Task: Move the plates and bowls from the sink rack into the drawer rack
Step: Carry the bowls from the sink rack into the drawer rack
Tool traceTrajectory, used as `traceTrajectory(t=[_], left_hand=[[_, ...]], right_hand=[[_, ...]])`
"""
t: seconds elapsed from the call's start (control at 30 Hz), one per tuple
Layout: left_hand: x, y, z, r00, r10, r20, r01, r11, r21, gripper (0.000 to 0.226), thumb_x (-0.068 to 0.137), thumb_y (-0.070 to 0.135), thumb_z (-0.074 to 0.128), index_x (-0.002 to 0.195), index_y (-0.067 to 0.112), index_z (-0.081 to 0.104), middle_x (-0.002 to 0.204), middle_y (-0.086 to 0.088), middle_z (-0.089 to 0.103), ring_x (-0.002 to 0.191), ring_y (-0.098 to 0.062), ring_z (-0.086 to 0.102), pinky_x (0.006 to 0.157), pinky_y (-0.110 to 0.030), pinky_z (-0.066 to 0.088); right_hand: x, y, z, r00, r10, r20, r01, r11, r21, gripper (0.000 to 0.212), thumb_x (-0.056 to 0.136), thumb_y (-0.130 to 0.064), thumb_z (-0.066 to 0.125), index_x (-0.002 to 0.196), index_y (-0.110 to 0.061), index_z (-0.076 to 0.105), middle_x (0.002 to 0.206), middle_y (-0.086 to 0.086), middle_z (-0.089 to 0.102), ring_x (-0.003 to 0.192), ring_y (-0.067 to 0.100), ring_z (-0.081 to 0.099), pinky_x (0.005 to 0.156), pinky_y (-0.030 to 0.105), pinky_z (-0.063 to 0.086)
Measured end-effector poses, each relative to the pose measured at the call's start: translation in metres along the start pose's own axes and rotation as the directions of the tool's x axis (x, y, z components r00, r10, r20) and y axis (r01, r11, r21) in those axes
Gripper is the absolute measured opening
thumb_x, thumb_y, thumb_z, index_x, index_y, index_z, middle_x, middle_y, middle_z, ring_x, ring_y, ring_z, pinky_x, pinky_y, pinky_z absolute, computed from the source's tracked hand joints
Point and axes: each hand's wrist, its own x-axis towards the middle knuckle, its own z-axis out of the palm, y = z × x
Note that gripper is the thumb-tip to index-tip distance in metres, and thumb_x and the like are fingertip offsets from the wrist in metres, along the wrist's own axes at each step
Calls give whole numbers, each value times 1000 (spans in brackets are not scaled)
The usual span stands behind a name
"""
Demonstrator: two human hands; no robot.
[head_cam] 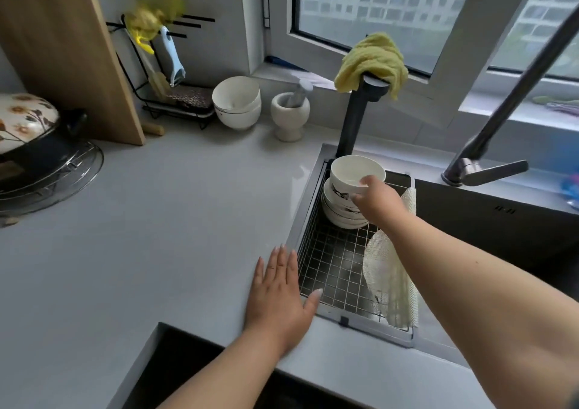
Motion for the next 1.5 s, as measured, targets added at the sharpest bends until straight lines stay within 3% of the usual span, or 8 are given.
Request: traceTrajectory(t=[0.17,0.6,0.8,0.87,0.93,1.13,1.33,1.5], left_hand=[[4,0,-1,1000,14,19,-14,1000,-10,92,73,67,-19,147,12,-26,154,-6,-33,139,-19,-37,114,-43,-19],[10,-2,-2,1000,9,8,-9,1000,11,79,90,65,0,144,14,-26,157,-4,-26,142,-16,-30,118,-41,-16],[9,-10,-11,998,-34,-45,18,950,-311,72,98,55,28,155,17,4,163,1,3,148,-11,-3,118,-28,-9],[-1,-9,-19,990,-138,-7,102,766,-635,64,100,48,36,153,20,17,159,3,20,147,-14,12,118,-28,5],[-15,-5,-26,968,-241,72,168,406,-898,57,100,48,38,150,23,28,153,4,33,141,-15,28,113,-27,21],[-89,21,-49,924,-357,139,83,-167,-982,64,90,65,30,138,25,44,126,-9,60,114,-23,59,89,-44,55],[-174,54,-48,873,-407,269,139,-321,-937,41,97,49,44,125,22,56,119,-16,62,104,-33,64,61,-37,57],[-251,78,-43,782,-554,286,62,-387,-920,39,99,52,34,112,24,59,105,-12,67,91,-28,66,58,-33,53]], right_hand=[[20,3,3,1000,23,12,-23,998,52,21,89,-34,59,99,-16,60,92,15,70,87,33,67,79,44,56],[-29,-2,-21,954,-121,-274,188,954,233,11,95,-26,50,99,-16,52,90,8,63,82,28,56,62,31,37],[-103,7,-19,944,-197,-267,281,900,332,22,86,-34,67,88,-16,55,78,-2,61,67,13,54,53,21,38],[-129,14,-16,947,-209,-245,284,901,328,25,81,-36,73,84,-17,56,72,-6,60,63,10,53,49,15,37],[-155,20,-11,946,-242,-216,302,902,308,28,77,-35,77,83,-17,56,69,-5,61,63,13,56,52,21,43],[-235,39,1,886,-452,-106,463,848,256,34,70,-37,81,85,-22,54,75,-10,58,66,8,52,54,14,37],[-302,59,0,797,-603,-32,576,744,340,27,75,-46,73,84,-31,52,66,-13,52,63,4,50,55,17,37],[-353,61,-6,848,-514,127,354,730,585,45,85,-50,57,122,-32,38,78,-1,59,71,12,59,60,20,43]])
